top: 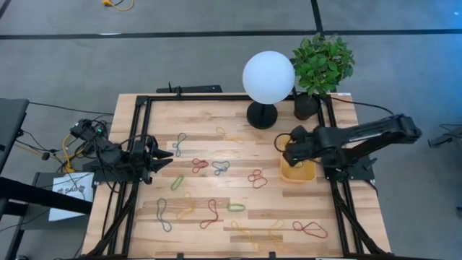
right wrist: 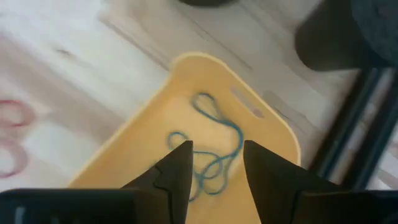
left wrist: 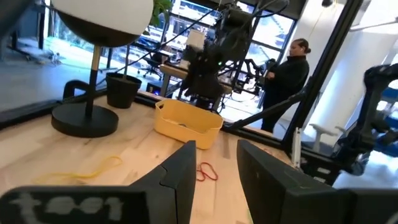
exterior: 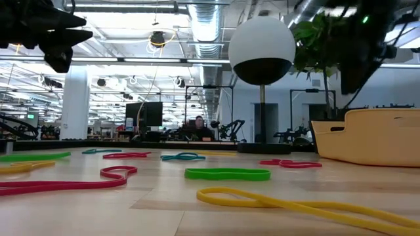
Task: Pick and place items into bin
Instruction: Put the blue rubber band into the bin
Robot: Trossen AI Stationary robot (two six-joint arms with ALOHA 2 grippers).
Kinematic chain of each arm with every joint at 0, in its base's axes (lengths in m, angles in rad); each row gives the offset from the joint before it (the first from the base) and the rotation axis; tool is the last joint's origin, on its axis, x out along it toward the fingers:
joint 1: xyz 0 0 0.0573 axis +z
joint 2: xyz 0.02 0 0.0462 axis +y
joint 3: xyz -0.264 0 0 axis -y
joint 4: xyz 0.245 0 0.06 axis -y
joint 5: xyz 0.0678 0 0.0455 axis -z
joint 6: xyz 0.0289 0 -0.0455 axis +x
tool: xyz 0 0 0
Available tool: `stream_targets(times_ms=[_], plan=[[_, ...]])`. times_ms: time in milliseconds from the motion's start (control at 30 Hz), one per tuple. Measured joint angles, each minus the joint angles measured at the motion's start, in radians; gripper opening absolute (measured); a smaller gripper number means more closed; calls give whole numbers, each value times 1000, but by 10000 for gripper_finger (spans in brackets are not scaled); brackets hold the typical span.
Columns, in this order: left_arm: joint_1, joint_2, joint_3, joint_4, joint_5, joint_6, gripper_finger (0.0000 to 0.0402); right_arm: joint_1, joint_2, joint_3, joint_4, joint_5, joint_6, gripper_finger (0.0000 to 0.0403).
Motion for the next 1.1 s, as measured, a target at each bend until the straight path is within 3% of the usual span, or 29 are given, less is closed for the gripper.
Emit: stream_targets(times_ms=[167, 367, 500, 600, 767, 900, 1000, 1100], plan=[[0, 12, 0, 1, 38, -51, 105, 132, -128, 10, 12, 102, 0, 132], [22, 87, 0, 74, 25, -80, 105, 335, -272, 10, 43, 325, -1, 127], [68, 144, 47, 71, -30, -81, 105, 475, -320, -4, 170, 399, -139, 128], [114, 177, 156, -55, -52, -82, 105, 564, -334, -52, 327, 386, -310, 127], [192, 247, 428, -465, -51, -169, 105, 697, -333, -113, 482, 392, -535, 127], [239, 325, 573, -680, -42, -264, 105, 772, -365, -76, 415, 488, -552, 127], [268, 382, 597, -723, -41, -279, 105, 820, -441, -12, 298, 552, -548, 127], [314, 451, 597, -744, -49, -275, 105, 862, -573, 17, 287, 597, -510, 127]])
